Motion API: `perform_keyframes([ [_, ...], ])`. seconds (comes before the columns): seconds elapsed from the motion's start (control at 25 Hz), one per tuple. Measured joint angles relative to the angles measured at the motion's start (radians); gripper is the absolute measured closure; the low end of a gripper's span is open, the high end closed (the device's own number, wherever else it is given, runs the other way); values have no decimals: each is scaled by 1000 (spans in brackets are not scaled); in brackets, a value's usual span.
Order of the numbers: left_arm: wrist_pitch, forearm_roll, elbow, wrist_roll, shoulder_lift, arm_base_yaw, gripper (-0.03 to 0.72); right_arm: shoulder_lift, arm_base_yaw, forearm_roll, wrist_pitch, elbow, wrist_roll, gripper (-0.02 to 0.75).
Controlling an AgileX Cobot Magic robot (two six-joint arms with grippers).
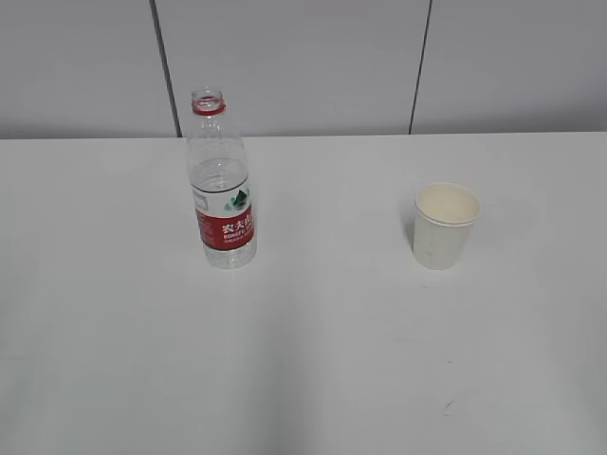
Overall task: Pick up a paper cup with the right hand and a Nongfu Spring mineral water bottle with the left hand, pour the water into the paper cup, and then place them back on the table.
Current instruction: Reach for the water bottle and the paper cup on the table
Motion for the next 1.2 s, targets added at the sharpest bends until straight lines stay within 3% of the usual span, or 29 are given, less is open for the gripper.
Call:
perform_keyframes([
  [0.64, 0, 0, 0, 0, 0, 0, 126, 29, 0, 2, -41, -10, 0, 148],
  [0.96, -33, 15, -14, 0, 3, 0, 126, 282, 0, 2, -369, -14, 0, 148],
  [1.2, -466, 38, -25, 2, 152, 0, 126, 523, 0, -37, -714, -14, 0, 148],
])
